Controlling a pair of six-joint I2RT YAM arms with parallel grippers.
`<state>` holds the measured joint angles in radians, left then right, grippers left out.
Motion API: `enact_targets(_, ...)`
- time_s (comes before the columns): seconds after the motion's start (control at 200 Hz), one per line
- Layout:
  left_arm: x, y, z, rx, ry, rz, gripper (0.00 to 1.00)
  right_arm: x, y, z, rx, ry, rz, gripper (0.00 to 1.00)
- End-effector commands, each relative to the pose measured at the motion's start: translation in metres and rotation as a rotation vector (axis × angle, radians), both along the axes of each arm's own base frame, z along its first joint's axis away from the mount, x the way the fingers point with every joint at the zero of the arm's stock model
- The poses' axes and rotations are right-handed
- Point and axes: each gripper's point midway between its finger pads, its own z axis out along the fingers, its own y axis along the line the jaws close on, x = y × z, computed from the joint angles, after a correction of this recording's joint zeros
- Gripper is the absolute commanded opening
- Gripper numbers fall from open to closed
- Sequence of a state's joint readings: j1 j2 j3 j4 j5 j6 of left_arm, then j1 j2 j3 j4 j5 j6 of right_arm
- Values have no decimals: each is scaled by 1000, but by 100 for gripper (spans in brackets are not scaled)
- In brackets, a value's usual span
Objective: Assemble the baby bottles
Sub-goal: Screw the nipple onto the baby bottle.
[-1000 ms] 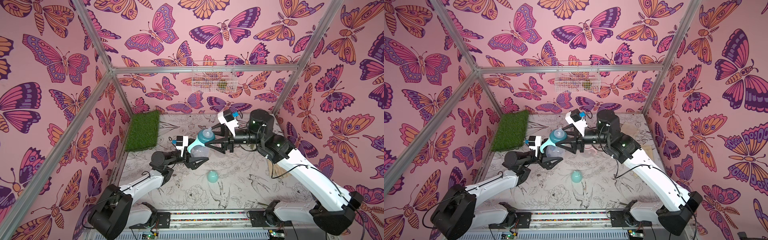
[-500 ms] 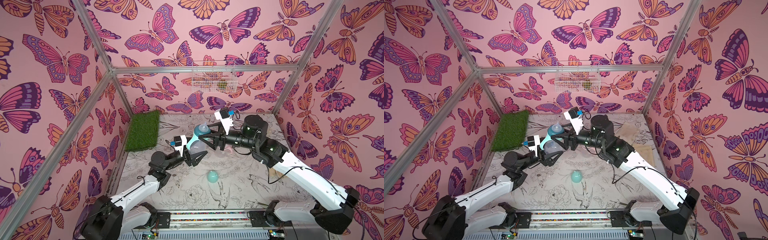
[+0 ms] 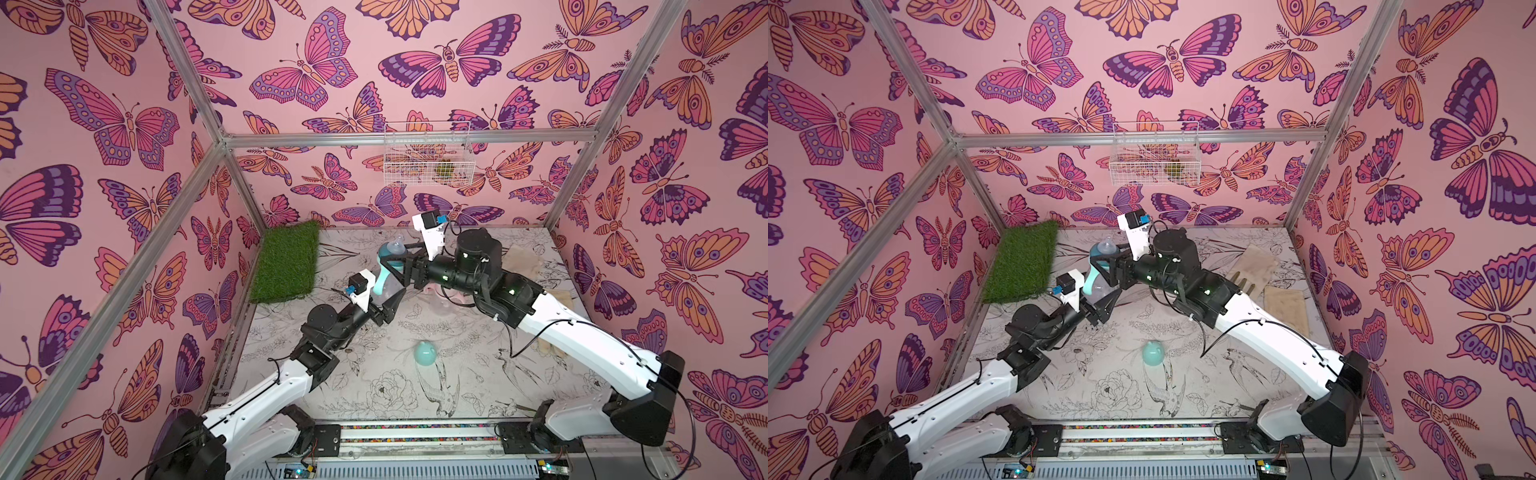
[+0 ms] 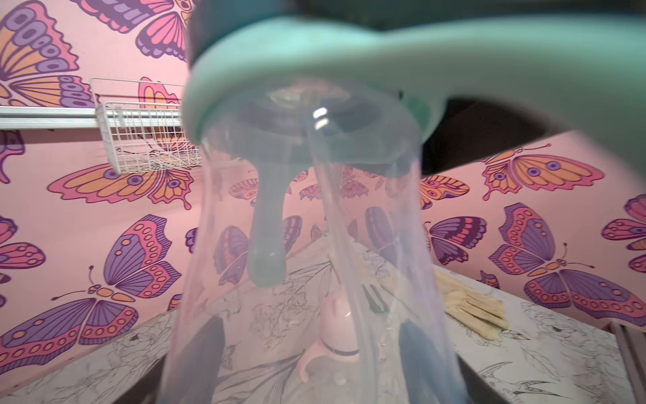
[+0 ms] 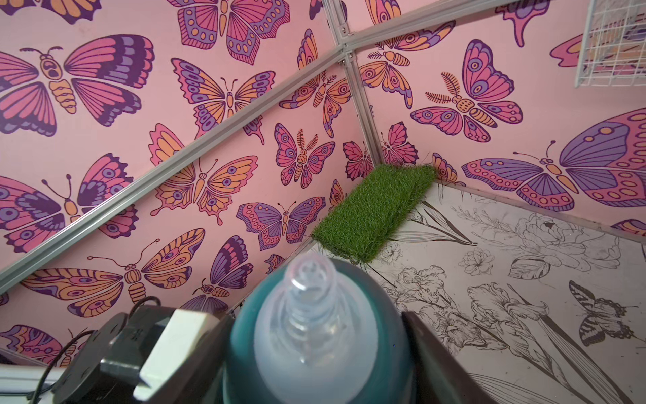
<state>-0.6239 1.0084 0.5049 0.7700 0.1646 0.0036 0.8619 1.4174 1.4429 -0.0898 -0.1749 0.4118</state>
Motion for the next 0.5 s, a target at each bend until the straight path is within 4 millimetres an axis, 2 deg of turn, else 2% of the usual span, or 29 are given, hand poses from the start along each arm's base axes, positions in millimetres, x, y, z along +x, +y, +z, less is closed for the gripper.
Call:
enact_targets(0.0,4,1,-7,118,-81,73,0,3,8,-9,-21,53,-24,2)
enact_targets(0.155,2,-4,-9,130,-84,53,0,0,13,-12,-39,49,8,33)
enact_targets(0.26,1,-4,-10,130,-82,50,0,-1,13,-10,-36,41,18,37)
enact_targets(0.31,1,-4,-10,129,-80,51,0,-1,13,-10,-36,39,17,33)
enact_targets(0.376,1,-5,-12,132,-72,49,0,-2,13,-10,-36,34,19,16)
enact_targets(0.436,2,-5,-15,137,-60,47,0,-1,12,-13,-45,32,16,5)
enact_targets(0.491,1,-7,-19,141,-49,38,23,0,12,-15,-53,26,16,1)
